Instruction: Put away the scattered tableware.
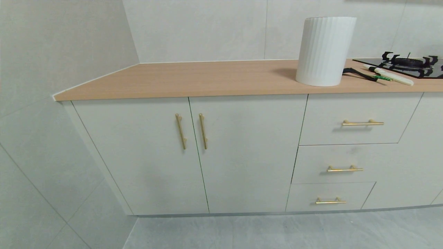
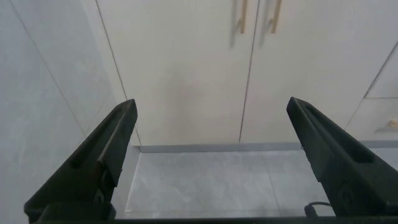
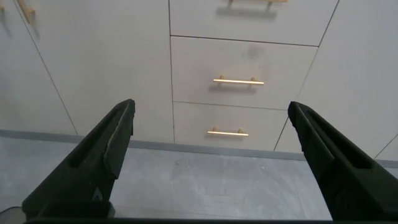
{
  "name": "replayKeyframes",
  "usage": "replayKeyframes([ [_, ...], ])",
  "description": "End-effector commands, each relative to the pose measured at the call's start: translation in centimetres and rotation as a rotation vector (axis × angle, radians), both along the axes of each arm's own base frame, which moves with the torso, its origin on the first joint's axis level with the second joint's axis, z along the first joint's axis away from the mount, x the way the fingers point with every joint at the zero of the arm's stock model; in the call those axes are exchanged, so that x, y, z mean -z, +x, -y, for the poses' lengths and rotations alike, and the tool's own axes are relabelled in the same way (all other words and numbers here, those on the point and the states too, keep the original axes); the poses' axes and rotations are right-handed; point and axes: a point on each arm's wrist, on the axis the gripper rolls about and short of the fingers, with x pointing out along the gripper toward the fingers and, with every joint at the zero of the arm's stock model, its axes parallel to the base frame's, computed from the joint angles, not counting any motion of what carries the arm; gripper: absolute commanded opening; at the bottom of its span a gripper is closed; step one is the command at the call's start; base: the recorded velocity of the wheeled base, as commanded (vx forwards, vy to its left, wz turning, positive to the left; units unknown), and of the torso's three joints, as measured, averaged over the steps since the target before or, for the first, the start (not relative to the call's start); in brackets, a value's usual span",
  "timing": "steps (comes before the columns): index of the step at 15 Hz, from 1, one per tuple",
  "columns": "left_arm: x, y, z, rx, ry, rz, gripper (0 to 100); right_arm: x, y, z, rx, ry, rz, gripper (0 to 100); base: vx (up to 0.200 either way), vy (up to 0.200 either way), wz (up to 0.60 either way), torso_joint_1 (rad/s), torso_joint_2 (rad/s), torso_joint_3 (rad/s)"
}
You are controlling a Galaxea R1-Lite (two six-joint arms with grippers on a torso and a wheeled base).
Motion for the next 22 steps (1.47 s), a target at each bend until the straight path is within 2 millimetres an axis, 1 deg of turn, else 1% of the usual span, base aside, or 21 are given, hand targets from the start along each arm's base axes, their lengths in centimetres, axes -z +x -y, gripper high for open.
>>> replayKeyframes([
  [1,0.00,0.00,0.00,-0.002,-0.002,0.001,100,0.06,0.02,-0.01,-0.007,0.000,-0.009,100,0.000,0.000,0.00,0.000,0.00,0.000],
  [12,0.03,0.00,0.00,-0.002,-0.006,-0.002,100,0.06,0.02,-0.02,-0.012,0.016,-0.010,100,0.000,0.000,0.00,0.000,0.00,0.000],
  [22,0.03,0.00,0.00,-0.002,-0.006,-0.002,100,0.04,0.02,-0.01,-0.010,0.022,-0.008,100,0.000,-0.200,0.00,0.005,0.00,0.002],
])
